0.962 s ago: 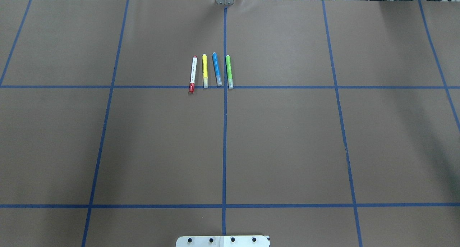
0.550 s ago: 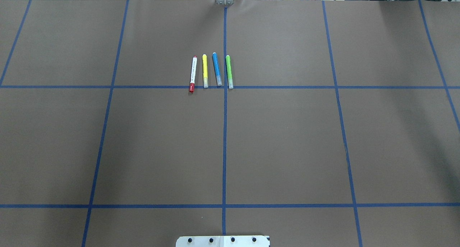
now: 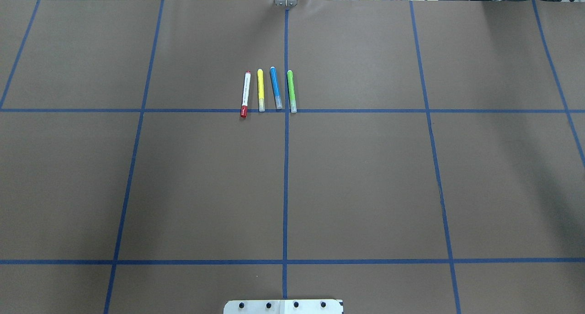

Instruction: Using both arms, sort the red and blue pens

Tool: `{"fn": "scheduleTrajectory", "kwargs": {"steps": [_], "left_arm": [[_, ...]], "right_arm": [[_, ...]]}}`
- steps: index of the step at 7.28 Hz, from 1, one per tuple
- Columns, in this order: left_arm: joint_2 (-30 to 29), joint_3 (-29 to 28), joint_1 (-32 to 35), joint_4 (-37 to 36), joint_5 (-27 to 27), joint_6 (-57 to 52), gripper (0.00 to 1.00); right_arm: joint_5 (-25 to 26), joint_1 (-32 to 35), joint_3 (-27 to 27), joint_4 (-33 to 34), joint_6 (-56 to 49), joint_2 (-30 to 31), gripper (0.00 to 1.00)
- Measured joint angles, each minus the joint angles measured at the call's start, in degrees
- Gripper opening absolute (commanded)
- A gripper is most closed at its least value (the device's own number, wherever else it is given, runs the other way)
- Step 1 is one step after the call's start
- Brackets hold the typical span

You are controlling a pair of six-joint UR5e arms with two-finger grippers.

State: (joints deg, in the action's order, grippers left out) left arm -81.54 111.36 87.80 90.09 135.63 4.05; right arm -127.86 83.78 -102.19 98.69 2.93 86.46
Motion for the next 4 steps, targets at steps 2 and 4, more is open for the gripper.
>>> {"fn": "scheduleTrajectory", "kwargs": {"steps": [2, 4], "left_arm": [[-2.65, -1.05, -0.01, 0.03, 0.06, 0.18, 1.0], [-5.8, -1.56, -1.77, 1.95, 0.09, 0.24, 1.0]], "right_arm": [[-0.02, -0.78, 0.16, -0.06, -0.24, -1.37, 1.0], [-0.04, -3.39, -0.1, -0.08, 0.23, -3.12, 1.0]]}}
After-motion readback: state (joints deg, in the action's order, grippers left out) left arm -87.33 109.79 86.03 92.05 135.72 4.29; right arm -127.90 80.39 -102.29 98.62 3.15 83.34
